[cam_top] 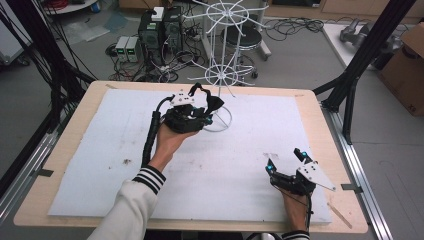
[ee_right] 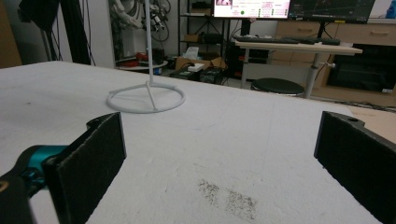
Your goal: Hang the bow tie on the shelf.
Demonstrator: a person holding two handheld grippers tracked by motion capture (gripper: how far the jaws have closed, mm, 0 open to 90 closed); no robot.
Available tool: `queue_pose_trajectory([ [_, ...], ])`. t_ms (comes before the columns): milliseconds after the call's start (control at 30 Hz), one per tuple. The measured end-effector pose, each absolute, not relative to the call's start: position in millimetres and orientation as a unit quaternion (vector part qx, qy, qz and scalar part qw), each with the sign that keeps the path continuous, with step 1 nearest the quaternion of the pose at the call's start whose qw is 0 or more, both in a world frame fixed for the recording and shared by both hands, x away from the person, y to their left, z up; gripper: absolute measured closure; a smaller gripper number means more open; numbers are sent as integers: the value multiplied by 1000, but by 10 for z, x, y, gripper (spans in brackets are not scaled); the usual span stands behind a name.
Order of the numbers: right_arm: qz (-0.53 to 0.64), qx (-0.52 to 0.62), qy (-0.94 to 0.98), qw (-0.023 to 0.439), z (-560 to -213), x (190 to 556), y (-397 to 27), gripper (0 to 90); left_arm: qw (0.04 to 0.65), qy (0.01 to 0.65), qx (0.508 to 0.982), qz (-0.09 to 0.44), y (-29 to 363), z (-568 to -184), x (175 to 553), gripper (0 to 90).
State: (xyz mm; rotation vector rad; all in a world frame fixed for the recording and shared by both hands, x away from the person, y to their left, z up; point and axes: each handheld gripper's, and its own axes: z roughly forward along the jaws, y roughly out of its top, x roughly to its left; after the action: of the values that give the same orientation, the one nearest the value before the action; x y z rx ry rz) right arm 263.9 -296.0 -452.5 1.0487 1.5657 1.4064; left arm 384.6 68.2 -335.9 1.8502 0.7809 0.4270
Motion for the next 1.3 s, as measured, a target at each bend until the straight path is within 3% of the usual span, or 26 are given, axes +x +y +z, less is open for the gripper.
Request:
queue_pose_trajectory([
  [300,553,411,613,385,-4525,2640,-2965,11,543,302,766,162,842,-3357,3810,224],
  [700,554,405,614,389,-4528,2630,-2962,11,605,239,735,192,1459,-3514,3367,186],
  [1067,551,404,616,392,-4528,2629,-2955,10,611,277,691,268,2410,-4026,2960,181],
  [1300,551,405,617,390,-4527,2632,-2954,10,602,304,671,309,2718,-4402,2701,178],
])
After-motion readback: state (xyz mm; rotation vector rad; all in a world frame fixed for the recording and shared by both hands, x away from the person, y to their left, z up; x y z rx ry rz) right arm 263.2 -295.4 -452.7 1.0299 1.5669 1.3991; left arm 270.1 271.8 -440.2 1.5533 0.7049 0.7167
